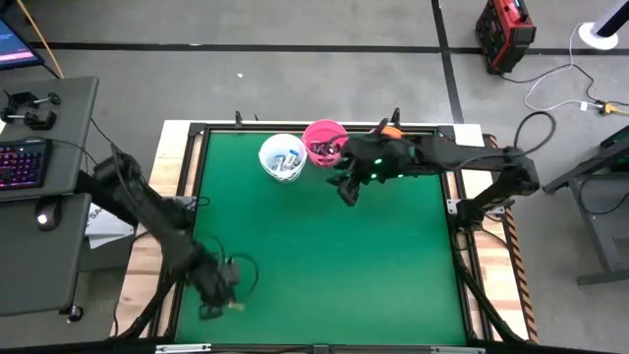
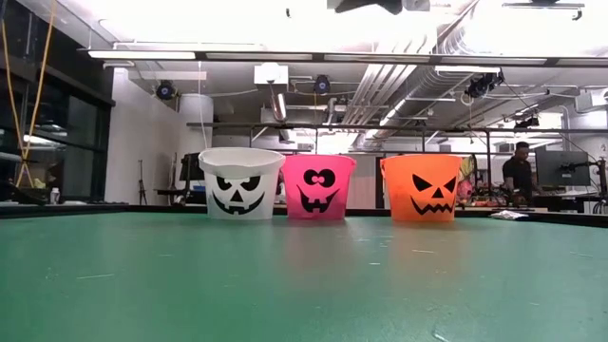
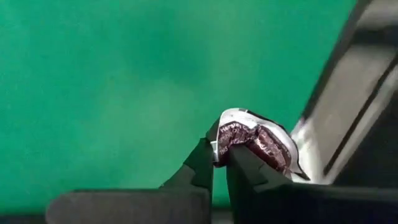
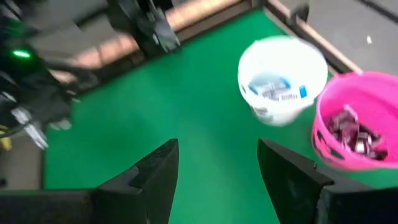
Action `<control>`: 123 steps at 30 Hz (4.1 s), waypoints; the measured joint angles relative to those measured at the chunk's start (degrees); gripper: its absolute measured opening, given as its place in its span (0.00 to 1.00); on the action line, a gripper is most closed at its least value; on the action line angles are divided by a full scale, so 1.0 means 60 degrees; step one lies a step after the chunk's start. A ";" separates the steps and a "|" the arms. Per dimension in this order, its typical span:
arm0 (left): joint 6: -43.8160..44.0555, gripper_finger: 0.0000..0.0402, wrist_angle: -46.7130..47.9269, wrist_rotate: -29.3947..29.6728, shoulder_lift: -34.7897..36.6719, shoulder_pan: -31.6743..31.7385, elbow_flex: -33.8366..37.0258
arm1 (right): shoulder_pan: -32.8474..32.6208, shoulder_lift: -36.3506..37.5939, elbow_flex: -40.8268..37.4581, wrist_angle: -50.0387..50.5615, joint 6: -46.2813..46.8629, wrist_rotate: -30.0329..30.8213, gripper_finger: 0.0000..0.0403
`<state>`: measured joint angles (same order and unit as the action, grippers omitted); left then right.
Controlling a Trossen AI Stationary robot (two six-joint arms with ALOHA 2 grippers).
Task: Sort candy by brand, put in halloween buckets
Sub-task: Put the brown chocolate into the pink bucket, then put the white chocolate into the white bucket
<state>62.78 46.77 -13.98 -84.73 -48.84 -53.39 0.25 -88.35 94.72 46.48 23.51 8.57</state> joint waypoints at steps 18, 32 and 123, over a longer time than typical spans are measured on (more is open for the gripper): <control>-0.7202 0.00 -0.3556 0.5569 0.0851 0.7889 -0.1719 | 0.0004 0.2101 0.0007 -0.0563 0.0216 0.3048 0.52; -1.0035 0.13 -0.3938 0.5261 -0.2717 1.1785 -0.4691 | 0.0004 0.1853 0.0007 0.0240 0.1993 0.5029 0.52; -0.8404 0.49 -0.5244 -0.2915 -0.0368 1.8494 -0.5519 | 1.0043 0.0724 -0.7372 0.0940 0.8900 0.2087 0.52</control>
<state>12.36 15.31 -31.46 -86.94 62.13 -86.50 60.51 -84.01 50.49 52.12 76.91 21.10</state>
